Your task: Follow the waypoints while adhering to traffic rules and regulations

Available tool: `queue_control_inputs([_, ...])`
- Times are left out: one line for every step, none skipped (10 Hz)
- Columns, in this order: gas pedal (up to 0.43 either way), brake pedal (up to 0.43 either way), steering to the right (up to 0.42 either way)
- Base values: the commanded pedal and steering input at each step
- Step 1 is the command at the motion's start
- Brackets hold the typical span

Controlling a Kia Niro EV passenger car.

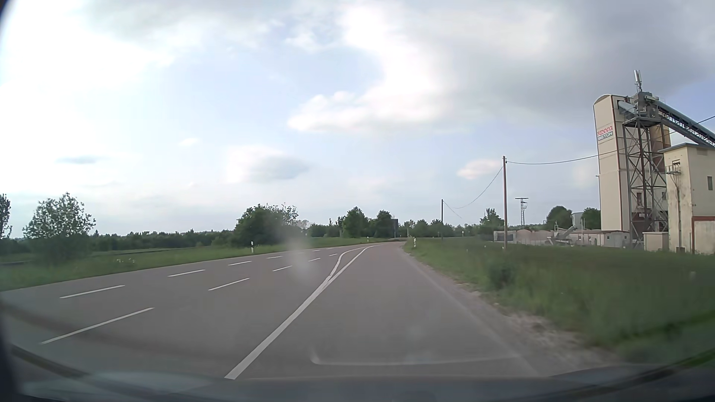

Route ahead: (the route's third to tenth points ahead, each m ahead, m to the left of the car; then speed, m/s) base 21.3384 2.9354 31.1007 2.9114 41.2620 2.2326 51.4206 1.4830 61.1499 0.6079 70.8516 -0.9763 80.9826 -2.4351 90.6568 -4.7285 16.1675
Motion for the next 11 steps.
queue_control_inputs([0.039,0.0,-0.002])
queue_control_inputs([0.028,0.0,-0.002])
queue_control_inputs([0.02,0.0,-0.002])
queue_control_inputs([0.02,0.0,-0.001])
queue_control_inputs([0.02,0.0,-0.001])
queue_control_inputs([0.008,0.0,0.0])
queue_control_inputs([0.008,0.0,0.0])
queue_control_inputs([0.008,0.0,0.0])
queue_control_inputs([0.008,0.0,0.001])
queue_control_inputs([0.008,0.0,0.001])
queue_control_inputs([0.008,0.0,0.002])
